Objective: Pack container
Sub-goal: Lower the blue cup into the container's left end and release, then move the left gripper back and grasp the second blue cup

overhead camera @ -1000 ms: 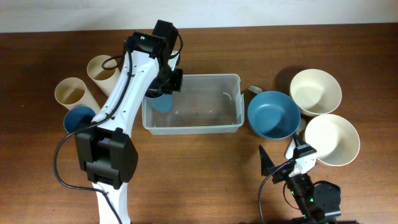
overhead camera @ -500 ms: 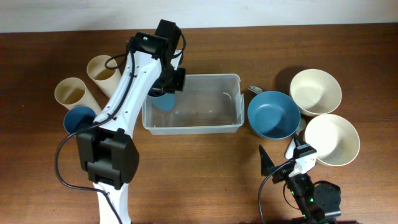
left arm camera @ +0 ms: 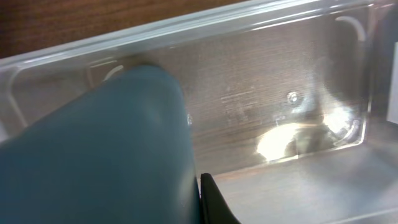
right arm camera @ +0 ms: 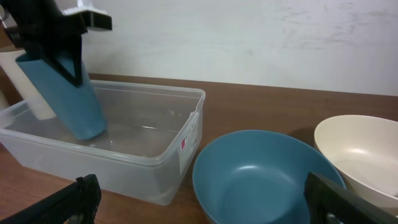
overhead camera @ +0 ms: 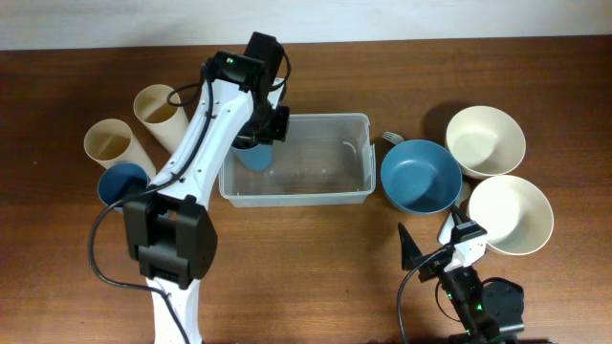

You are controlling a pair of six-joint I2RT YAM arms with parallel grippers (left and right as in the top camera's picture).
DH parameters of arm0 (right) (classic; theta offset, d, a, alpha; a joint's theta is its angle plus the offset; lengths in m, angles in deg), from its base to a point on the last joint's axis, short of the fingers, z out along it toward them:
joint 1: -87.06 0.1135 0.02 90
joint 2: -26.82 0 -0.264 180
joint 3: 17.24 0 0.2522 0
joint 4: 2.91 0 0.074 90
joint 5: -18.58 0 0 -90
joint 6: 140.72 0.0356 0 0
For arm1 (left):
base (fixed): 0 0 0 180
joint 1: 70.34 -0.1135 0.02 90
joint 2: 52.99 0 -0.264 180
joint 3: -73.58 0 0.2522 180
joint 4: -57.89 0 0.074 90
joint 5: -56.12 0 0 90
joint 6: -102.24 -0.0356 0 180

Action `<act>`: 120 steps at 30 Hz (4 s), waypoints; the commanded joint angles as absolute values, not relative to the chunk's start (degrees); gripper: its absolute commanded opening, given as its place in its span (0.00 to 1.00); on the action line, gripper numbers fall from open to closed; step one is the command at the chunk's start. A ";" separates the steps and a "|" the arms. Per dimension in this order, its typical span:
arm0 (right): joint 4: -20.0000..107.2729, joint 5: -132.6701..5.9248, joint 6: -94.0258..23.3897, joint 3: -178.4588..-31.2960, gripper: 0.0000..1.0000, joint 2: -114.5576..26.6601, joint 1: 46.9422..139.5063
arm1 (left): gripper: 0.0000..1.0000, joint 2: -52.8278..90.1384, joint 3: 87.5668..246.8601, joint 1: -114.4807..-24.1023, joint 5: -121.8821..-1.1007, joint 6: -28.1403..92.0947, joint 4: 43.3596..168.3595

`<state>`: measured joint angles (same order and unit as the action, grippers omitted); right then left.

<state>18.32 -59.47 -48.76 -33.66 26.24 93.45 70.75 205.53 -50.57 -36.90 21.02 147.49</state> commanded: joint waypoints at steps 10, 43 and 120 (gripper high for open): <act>18.29 -59.62 -48.32 -33.15 0.99 26.64 93.85 | 0.22 72.67 206.27 -50.61 -36.44 20.29 147.95; 18.29 -59.62 -48.32 -33.15 0.99 26.62 93.85 | 0.43 72.65 222.95 -50.64 -33.10 20.32 159.25; 18.29 -59.62 -48.32 -33.15 0.99 26.64 93.85 | 0.35 43.74 167.19 -77.96 -27.72 28.91 136.95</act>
<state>18.32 -59.47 -48.78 -33.66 26.24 93.45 44.37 167.48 -78.18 -26.21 29.02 137.37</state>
